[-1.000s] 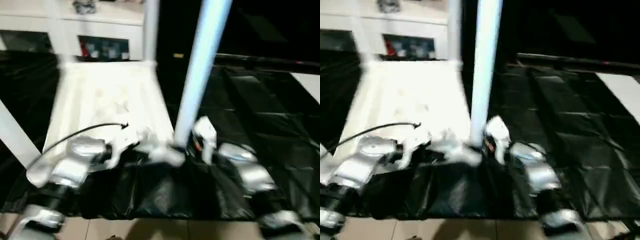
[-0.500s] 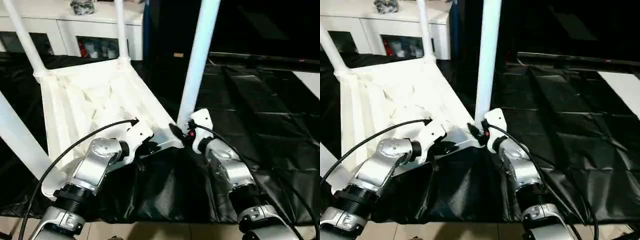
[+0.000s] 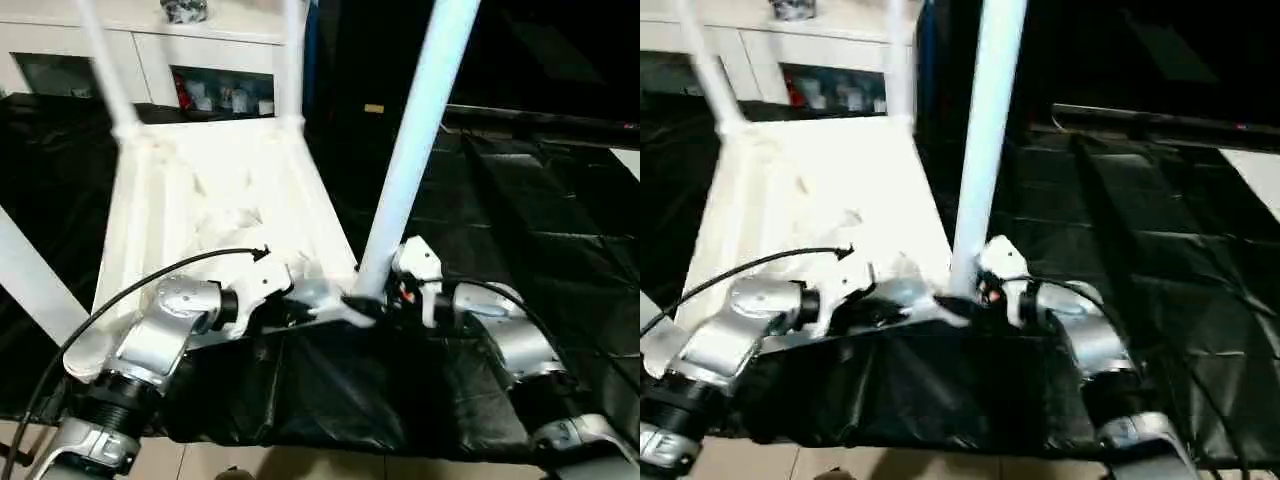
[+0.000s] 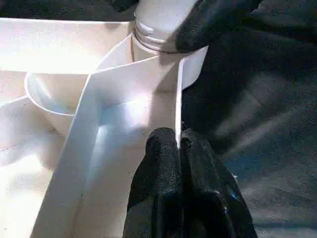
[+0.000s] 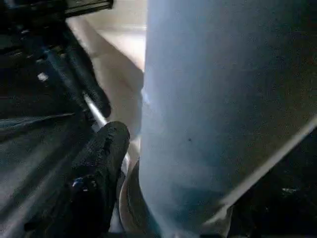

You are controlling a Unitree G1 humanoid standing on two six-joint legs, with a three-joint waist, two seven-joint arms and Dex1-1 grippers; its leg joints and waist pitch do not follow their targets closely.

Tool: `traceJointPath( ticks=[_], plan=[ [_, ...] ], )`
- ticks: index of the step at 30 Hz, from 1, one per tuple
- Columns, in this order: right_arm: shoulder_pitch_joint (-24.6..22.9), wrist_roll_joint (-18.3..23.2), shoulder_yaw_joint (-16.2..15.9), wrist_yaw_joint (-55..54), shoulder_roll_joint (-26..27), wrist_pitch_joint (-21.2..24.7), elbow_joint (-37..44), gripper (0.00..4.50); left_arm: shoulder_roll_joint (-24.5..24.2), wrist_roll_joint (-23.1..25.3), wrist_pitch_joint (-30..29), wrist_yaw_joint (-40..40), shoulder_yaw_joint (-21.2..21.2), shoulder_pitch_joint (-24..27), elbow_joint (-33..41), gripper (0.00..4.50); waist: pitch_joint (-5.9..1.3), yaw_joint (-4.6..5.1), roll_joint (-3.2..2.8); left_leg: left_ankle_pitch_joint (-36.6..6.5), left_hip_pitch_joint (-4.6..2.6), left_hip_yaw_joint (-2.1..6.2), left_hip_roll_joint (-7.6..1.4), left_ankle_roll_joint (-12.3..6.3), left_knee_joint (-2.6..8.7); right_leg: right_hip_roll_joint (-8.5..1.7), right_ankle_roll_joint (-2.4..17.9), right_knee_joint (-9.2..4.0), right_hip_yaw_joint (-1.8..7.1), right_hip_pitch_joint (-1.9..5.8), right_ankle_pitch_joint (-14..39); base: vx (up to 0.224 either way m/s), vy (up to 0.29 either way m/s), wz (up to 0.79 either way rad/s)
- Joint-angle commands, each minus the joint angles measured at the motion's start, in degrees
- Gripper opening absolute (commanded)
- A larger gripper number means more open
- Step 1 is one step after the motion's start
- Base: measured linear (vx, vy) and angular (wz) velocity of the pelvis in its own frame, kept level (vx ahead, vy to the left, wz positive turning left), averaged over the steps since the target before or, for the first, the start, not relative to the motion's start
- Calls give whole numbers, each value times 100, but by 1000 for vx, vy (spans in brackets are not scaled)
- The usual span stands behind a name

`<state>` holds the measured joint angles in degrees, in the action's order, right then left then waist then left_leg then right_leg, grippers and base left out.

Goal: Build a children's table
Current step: Rotate leg to tighten

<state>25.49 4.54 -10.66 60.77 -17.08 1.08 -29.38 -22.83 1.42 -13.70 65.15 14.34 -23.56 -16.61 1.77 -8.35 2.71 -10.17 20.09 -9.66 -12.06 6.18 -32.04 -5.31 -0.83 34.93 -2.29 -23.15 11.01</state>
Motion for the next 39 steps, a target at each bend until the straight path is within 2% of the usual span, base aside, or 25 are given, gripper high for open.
traceJointPath(
  ticks=[1, 4, 7, 11, 20, 32, 35, 37, 38, 39],
  plan=[
    [-239, -27, -613, 813, -134, 146, 25, 309, -54, -253, 313, 180, -32, -205, 10, 0, -251, 15, 1, -1405, -9, -52, -69, -283, 368, -186, 1100, -392, 158, 251, 986, 0, 0, 0],
    [-256, -45, -679, 970, -211, 114, 65, 309, -133, -265, 356, 296, -35, -224, -42, 0, -249, 6, 11, -1381, 5, -49, -71, -269, 371, -189, 1102, -386, 155, 257, 982, 0, 0, 0],
    [-269, -82, -747, 1132, -281, 80, 107, 309, -233, -282, 430, 440, -42, -262, -133, 0, -250, 8, 10, -1419, -10, -44, -72, -228, 372, -189, 1102, -390, 151, 245, 1035, 0, 0, 0],
    [-293, -55, -772, 1287, -293, 171, 194, 275, -369, -260, 571, 593, -63, -357, -314, 0, -250, -3, 33, -1366, -11, -55, -71, -246, 365, -190, 1119, -387, 155, 245, 997, 0, 0, 0],
    [-344, 7, -839, 1449, -352, 223, 301, 217, -412, -297, 695, 639, -48, -396, -431, 0, -263, -15, 32, -1343, -16, -53, -81, -188, 363, -196, 1141, -363, 151, 252, 902, 0, 0, 0],
    [-531, 61, -879, 1472, -351, 298, 450, 203, -446, -332, 774, 651, -95, -332, -488, 0, -260, -30, 30, -1384, -15, -51, -81, -172, 367, -194, 1126, -368, 150, 254, 950, 0, 0, 0],
    [-545, 108, -830, 1393, -309, 305, 432, 202, -456, -323, 753, 590, -123, -317, -488, 0, -260, -32, 33, -1386, -14, -51, -80, -172, 366, -196, 1128, -367, 150, 254, 955, 0, 0, 0],
    [-528, 148, -730, 1203, -204, 326, 380, 202, -432, -295, 746, 489, -146, -323, -506, 0, -259, -33, 37, -1374, -14, -51, -80, -176, 367, -199, 1129, -366, 150, 253, 962, 0, 0, 0],
    [-470, 130, -563, 725, 10, 335, 209, 202, -348, -236, 696, 253, -185, -345, -535, 0, -256, -33, 33, -1403, -13, -48, -83, -165, 373, -199, 1119, -372, 149, 250, 1009, 0, 0, 0],
    [-470, 130, -563, 725, 10, 335, 209, 202, -348, -236, 696, 253, -185, -345, -535, 0, -254, -25, 34, -1414, -13, -51, -82, -149, 376, -200, 1113, -374, 153, 241, 1038, 0, 0, 0]
  ],
)
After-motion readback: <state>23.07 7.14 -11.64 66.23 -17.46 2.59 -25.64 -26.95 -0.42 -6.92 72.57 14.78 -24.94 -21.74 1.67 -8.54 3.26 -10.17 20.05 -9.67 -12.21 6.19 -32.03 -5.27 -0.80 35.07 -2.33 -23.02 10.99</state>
